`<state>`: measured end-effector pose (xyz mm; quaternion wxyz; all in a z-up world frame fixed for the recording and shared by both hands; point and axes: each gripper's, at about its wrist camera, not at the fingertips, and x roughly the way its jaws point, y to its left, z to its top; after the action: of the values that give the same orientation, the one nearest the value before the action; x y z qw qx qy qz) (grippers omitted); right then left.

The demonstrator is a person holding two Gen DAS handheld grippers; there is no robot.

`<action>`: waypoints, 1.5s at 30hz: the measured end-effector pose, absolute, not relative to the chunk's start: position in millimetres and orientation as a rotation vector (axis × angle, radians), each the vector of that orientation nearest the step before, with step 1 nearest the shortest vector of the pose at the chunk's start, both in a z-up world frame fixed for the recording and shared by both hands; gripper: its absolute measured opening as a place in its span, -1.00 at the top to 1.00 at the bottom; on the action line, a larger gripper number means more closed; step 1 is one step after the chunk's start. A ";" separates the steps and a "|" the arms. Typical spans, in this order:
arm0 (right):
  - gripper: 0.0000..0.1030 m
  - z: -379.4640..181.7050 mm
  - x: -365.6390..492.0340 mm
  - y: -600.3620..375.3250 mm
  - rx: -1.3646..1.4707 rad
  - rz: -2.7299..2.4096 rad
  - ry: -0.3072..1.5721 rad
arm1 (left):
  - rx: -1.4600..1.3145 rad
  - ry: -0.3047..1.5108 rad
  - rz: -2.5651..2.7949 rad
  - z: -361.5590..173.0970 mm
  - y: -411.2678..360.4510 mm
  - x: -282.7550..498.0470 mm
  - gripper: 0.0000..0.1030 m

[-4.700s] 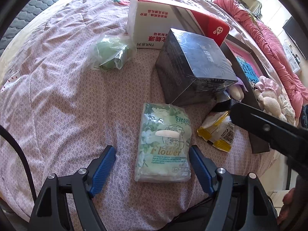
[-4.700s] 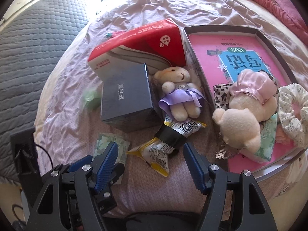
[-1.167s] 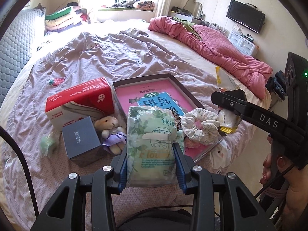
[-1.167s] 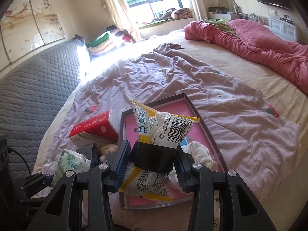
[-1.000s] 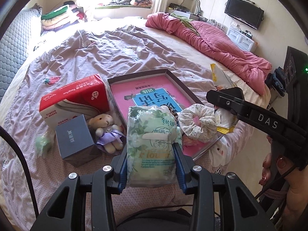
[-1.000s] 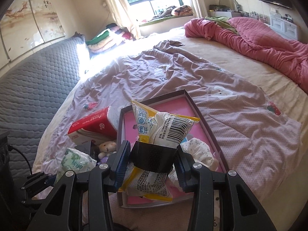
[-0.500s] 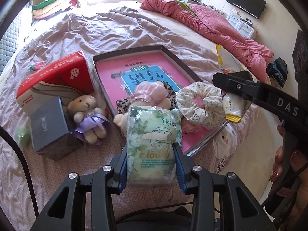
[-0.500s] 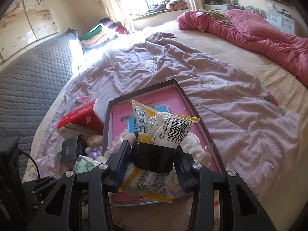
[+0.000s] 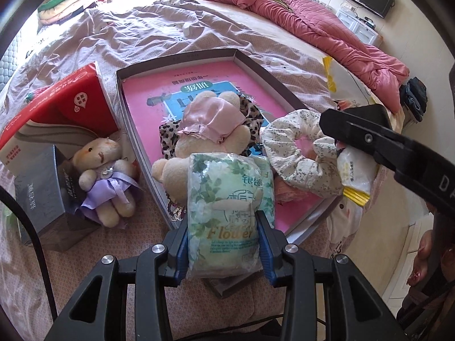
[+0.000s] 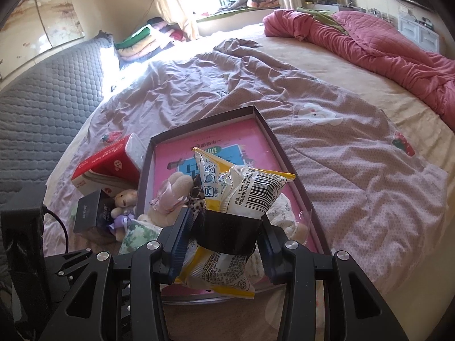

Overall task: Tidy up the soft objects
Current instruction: 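Carry the tissue pack with the left gripper while the right gripper carries the snack bag over the tray, then lower the snack bag into the tray and open the right gripper while the left gripper lowers the tissue pack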

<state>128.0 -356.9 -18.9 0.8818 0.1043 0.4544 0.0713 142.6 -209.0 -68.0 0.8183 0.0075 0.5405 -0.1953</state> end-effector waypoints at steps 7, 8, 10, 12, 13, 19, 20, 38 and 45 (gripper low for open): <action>0.12 -26.8 133.4 -351.9 0.181 0.156 0.959 | 0.006 1.149 -0.419 -70.9 -210.9 153.1 0.20; 0.12 -27.8 134.4 -350.9 0.174 0.156 0.961 | 0.005 1.147 -0.420 -70.9 -211.1 154.8 0.20; 0.12 -30.2 136.1 -348.7 0.164 0.161 0.962 | -0.002 1.145 -0.418 -70.7 -210.3 157.9 0.20; 0.12 -32.5 138.8 -346.2 0.151 0.164 0.963 | -0.011 1.141 -0.416 -69.9 -209.6 159.9 0.20; 0.12 -34.0 140.4 -345.0 0.146 0.168 0.965 | -0.013 1.140 -0.416 -69.5 -209.0 160.6 0.20; 0.12 -47.0 148.8 -337.0 0.109 0.177 0.993 | -0.015 1.129 -0.416 -66.6 -206.5 163.0 0.20; 0.12 -48.8 149.5 -335.7 0.101 0.176 0.997 | -0.013 1.127 -0.415 -66.5 -206.2 163.2 0.20; 0.12 -59.8 167.0 -337.6 0.042 0.129 0.991 | -0.047 1.126 -0.400 -65.6 -195.1 164.8 0.20; 0.12 -64.5 167.5 -331.2 0.027 0.167 1.008 | -0.058 1.131 -0.394 -67.6 -191.2 165.8 0.20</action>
<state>167.5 -331.2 -64.5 0.8723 0.0131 0.4822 0.0800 165.8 -191.2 -67.6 0.8256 -0.0275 0.5323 -0.1854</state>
